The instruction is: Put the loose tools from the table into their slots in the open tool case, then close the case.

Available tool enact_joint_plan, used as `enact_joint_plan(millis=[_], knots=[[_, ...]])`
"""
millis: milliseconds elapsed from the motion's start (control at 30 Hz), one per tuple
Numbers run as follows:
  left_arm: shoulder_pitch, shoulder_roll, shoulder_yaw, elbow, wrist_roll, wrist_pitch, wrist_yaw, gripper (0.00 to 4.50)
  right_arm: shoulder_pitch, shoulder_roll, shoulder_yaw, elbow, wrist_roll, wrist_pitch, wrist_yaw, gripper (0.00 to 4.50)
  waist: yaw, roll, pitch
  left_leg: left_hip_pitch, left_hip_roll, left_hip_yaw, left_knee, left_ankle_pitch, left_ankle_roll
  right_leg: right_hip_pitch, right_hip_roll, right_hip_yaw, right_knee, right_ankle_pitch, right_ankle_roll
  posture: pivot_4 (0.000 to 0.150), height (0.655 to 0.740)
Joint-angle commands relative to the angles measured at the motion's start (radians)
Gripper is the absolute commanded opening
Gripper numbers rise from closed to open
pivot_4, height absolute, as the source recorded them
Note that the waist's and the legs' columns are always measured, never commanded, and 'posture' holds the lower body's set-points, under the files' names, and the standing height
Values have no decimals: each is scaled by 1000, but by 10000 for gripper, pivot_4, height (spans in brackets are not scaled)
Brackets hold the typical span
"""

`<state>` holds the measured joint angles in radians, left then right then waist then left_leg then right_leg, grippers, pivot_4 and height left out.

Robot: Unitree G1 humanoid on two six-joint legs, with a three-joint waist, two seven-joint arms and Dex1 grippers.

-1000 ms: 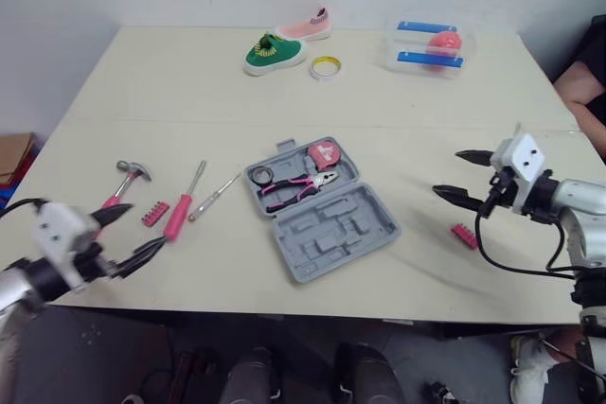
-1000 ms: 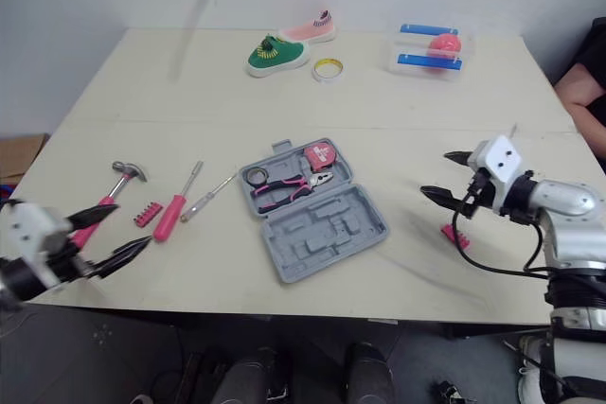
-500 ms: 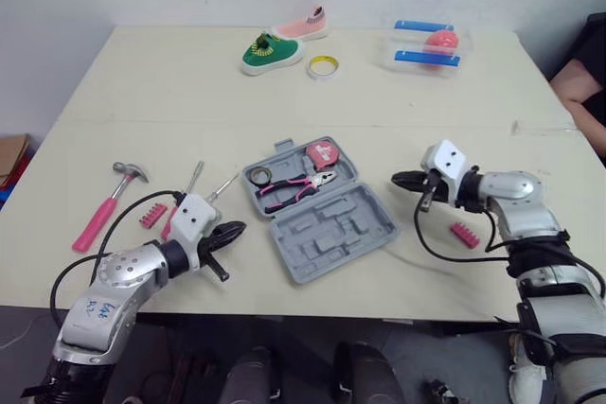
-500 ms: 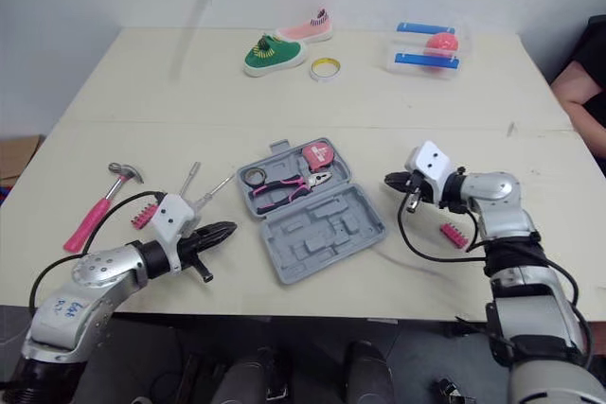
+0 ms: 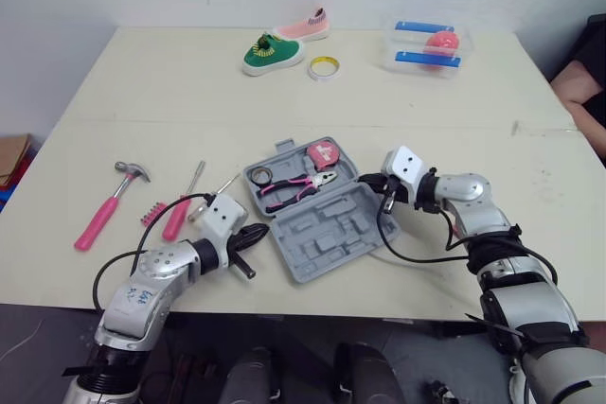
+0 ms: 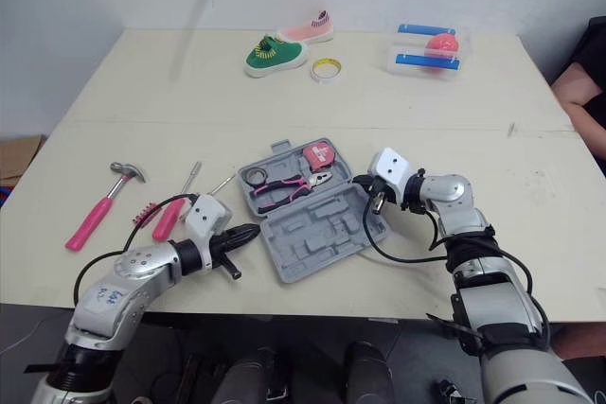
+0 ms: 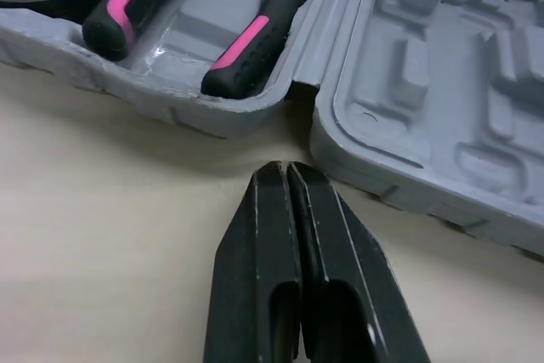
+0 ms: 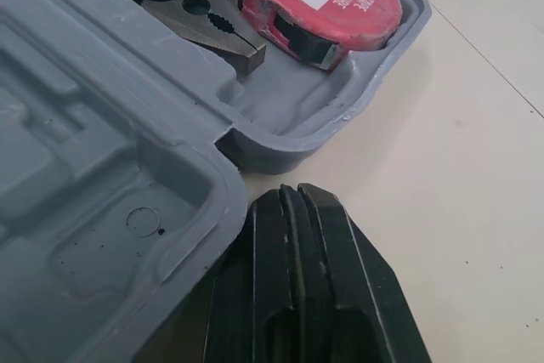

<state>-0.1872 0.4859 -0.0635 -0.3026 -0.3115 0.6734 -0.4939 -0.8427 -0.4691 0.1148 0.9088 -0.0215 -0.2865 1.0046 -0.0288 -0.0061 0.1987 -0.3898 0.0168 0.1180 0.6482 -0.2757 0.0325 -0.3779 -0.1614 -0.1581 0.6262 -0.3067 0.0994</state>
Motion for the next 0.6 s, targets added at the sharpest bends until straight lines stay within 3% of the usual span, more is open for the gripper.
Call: enact_joint_plan(millis=[33, 200, 600], knots=[[-30, -3, -27, 32, 24, -9, -10, 368, -4, -28, -2, -43, 13, -9, 60, 0, 1, 0, 0, 0, 0, 0, 0, 0, 0, 0, 0, 0, 0, 0, 0, 1500, 7400], [-70, -4, -37, 82, 33, -26, -34, 368, 42, -70, -11, -119, 36, 12, 123, 0, 4, 0, 0, 0, -1, -1, 0, 0, 0, 0, -1, 0, 0, 0, 0, 1500, 7400], [-191, -14, -106, 259, 89, -143, -155, 368, 315, -204, -60, -519, 128, 223, 175, 0, 31, 0, 0, 1, -1, -1, 0, -1, 1, 1, -3, -1, -3, 0, 0, 1500, 7400]])
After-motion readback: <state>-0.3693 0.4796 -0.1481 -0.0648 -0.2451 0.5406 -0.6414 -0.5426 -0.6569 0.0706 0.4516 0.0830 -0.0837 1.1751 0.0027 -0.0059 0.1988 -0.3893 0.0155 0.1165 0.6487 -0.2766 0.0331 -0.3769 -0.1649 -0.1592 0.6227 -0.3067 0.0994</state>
